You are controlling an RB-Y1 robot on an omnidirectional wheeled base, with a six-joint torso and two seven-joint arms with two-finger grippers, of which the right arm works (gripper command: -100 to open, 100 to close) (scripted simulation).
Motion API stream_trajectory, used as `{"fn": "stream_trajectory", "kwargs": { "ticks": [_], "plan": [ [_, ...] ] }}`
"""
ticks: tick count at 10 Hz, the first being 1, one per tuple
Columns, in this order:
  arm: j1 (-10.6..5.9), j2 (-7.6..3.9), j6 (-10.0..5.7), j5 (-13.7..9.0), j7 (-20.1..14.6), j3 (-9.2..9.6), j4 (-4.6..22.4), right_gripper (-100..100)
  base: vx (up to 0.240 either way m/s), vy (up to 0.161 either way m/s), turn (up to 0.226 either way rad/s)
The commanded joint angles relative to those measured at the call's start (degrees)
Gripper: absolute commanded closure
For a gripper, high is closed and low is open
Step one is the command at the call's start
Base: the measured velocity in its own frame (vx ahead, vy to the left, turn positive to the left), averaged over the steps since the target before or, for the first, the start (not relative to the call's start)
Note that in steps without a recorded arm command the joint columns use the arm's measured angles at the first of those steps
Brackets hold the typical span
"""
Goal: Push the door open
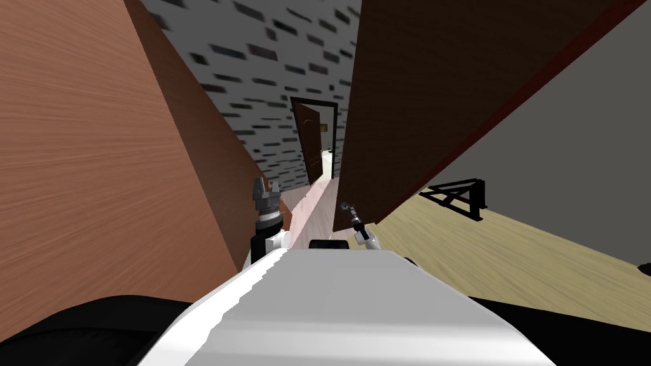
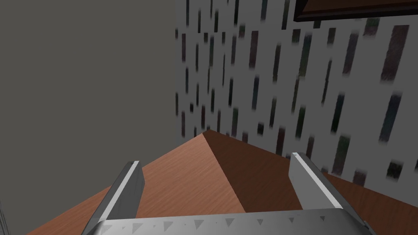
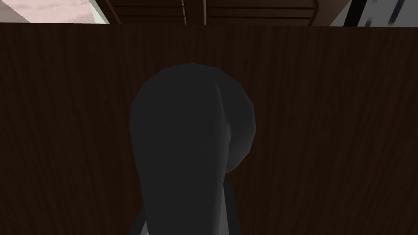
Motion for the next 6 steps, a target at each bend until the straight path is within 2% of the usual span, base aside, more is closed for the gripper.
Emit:
{"fn": "stream_trajectory", "kwargs": {
  "ticks": [1,4,6],
  "plan": [
    [0.93,-0.53,0.91,-0.42,0.13,-0.63,-2.25,100,0.094,0.092,-0.062],
    [0.88,-0.42,1.43,-1.88,1.49,-2.46,-2.08,100,0.144,0.111,-0.054],
    [0.84,-0.31,1.82,-3.01,2.55,-3.87,-1.95,100,0.204,0.124,-0.059]
  ]
}}
